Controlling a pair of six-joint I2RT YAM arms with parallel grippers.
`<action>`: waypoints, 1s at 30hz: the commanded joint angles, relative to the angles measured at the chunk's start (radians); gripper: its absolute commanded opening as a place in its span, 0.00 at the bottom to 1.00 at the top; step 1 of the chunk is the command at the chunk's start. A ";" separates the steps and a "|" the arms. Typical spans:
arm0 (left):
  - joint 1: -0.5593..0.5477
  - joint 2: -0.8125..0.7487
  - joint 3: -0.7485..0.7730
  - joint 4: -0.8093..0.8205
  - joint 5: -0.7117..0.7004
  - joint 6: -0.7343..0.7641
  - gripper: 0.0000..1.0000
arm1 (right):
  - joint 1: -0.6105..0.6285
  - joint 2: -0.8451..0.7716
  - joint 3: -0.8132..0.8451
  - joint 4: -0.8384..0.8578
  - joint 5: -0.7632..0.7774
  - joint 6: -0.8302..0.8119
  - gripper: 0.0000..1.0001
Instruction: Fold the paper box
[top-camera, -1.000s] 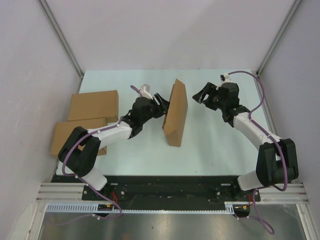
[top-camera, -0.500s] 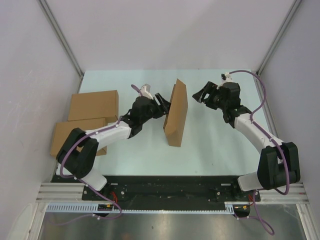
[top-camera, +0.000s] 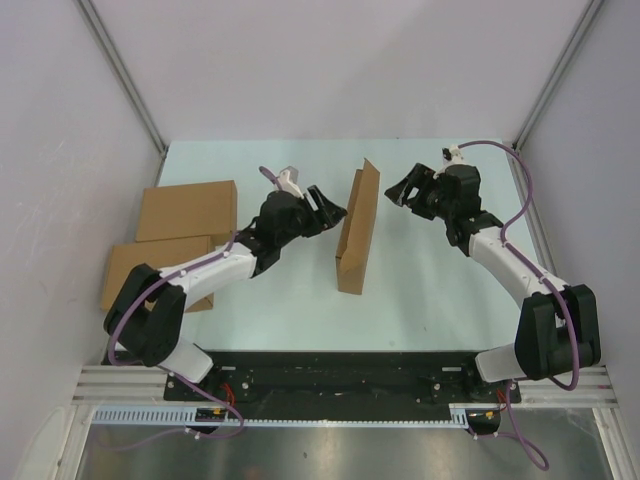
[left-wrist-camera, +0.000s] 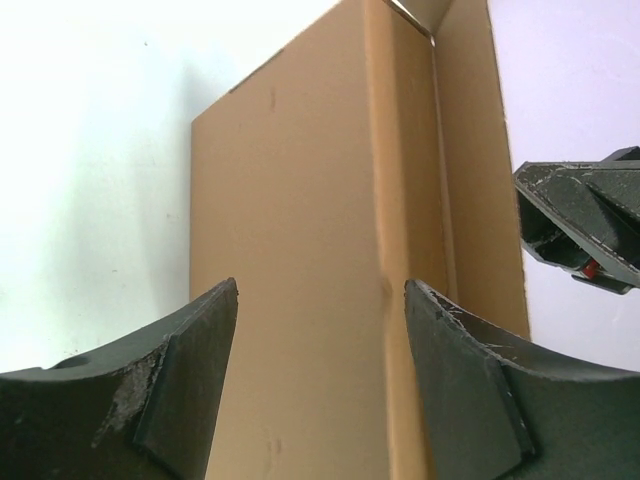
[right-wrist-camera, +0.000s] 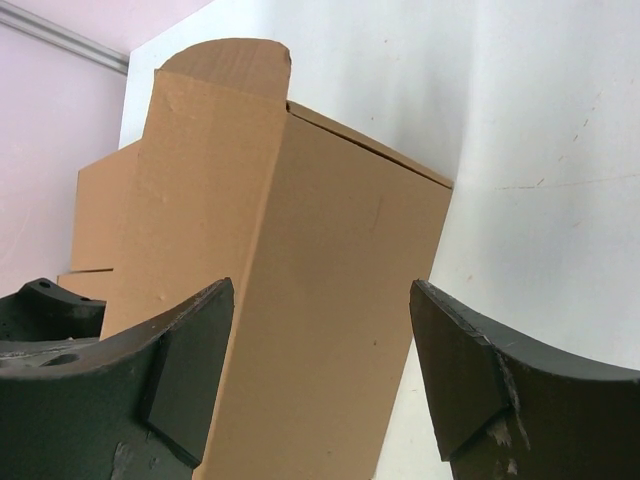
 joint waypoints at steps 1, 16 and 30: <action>0.015 -0.049 0.043 -0.004 -0.012 0.028 0.73 | 0.002 -0.036 0.019 0.009 0.007 -0.005 0.76; 0.218 0.080 0.130 0.031 0.098 0.021 0.76 | 0.016 -0.162 0.018 -0.151 0.118 -0.075 0.76; 0.297 0.644 0.656 0.121 0.421 -0.131 0.67 | 0.193 -0.447 -0.189 -0.326 0.267 -0.152 0.63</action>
